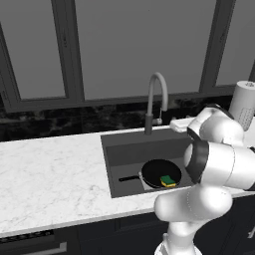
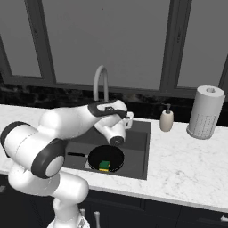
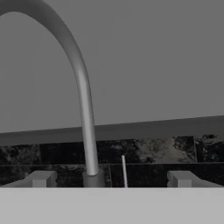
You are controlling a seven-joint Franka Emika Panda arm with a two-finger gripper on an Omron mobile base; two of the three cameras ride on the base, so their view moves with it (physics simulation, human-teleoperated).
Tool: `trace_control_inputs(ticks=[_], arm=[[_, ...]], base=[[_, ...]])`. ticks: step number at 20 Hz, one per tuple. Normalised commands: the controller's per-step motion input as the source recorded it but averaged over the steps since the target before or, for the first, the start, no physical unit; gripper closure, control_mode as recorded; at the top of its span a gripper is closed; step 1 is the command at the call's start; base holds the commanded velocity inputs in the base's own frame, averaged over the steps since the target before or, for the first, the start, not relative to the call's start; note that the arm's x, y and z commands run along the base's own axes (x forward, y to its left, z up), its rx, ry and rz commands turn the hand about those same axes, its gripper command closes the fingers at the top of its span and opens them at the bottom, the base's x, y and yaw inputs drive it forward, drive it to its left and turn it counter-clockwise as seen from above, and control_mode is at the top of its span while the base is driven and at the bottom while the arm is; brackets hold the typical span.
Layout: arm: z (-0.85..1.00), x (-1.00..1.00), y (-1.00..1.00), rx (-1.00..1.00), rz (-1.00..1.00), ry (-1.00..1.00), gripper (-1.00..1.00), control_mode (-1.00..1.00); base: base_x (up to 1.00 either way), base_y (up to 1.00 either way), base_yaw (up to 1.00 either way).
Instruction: Pick the pan and sponge and place them into the sink. Then turn on the water.
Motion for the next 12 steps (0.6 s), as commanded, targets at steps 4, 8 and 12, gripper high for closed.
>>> trace_control_inputs(ticks=[4, 8, 12], arm=[[-0.36, 0.01, 0.00, 0.00, 0.00, -0.05, -1.00, -1.00], [-0.34, 0.00, 0.00, 0.00, 0.00, 0.00, -1.00, -1.00], [-0.24, 0.08, 0.00, 0.00, 0.00, 0.00, -1.00, -1.00]], base=[[0.00, 0.00, 0.00], [0.00, 0.00, 0.00], [0.00, 0.00, 0.00]])
